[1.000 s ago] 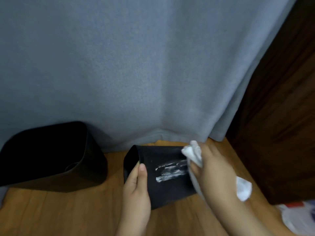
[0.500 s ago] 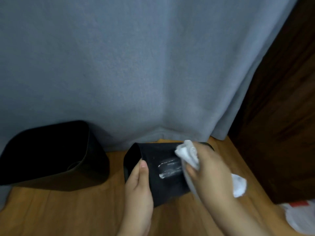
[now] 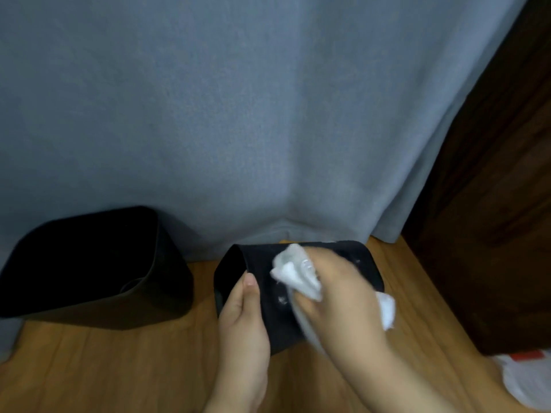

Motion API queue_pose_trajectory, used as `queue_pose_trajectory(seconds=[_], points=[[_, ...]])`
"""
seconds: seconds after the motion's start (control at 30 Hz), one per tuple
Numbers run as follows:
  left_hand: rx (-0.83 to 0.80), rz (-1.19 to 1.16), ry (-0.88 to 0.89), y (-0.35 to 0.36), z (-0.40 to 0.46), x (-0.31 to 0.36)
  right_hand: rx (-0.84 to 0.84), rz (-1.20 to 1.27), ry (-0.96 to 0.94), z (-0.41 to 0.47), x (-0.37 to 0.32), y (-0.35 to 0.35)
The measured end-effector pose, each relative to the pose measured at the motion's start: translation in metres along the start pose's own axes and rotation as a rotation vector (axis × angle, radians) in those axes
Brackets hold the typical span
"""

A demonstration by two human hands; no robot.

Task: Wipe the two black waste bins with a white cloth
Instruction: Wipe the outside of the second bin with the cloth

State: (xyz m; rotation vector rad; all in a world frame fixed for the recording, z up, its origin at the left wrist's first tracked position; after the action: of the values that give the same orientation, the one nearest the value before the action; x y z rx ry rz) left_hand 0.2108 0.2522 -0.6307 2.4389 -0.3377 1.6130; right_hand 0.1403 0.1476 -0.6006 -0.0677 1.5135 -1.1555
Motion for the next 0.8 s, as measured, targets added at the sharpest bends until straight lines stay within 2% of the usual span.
queue_pose_trajectory(seconds=[0.1, 0.23, 0.3, 0.4, 0.47, 0.53, 0.6, 0.73, 0.8], points=[[-0.026, 0.069, 0.014, -0.002, 0.000, 0.003, 0.040, -0.017, -0.108, -0.006, -0.018, 0.014], [-0.013, 0.050, 0.024, -0.008, -0.002, 0.003, 0.004, -0.034, 0.119, 0.008, 0.035, -0.009], [0.009, 0.027, 0.026, -0.008, -0.003, 0.001, 0.067, -0.103, 0.252, 0.014, 0.065, -0.027], [0.025, 0.034, 0.031, -0.005, -0.007, 0.001, 0.159, -0.187, 0.269, 0.014, 0.065, -0.029], [0.032, 0.062, 0.025, -0.004, -0.005, 0.000, 0.160, -0.069, 0.186, 0.012, 0.041, -0.017], [0.027, 0.098, 0.044, -0.005, -0.004, 0.001, 0.055, 0.033, 0.121, 0.013, 0.017, 0.005], [0.025, 0.144, 0.070, -0.007, -0.004, 0.001, 0.042, 0.067, 0.087, 0.012, 0.005, 0.022], [0.059, 0.117, 0.064, -0.015, 0.000, -0.001, 0.169, 0.196, 0.215, 0.010, 0.028, -0.002], [0.068, 0.086, 0.068, -0.016, 0.001, -0.001, 0.169, 0.093, 0.278, 0.011, 0.057, -0.025]])
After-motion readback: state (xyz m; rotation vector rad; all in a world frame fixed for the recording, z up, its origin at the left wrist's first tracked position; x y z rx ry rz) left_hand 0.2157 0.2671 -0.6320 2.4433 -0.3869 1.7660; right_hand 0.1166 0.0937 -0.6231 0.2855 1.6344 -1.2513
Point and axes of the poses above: each hand's wrist, its own z-axis towards the middle knuckle, its own y-axis out of the palm, x = y × z, the point moved 2 cm from there along z, towards the middle knuckle, and after that the axes turned 7 degrees about z, right-handed, at the moved point
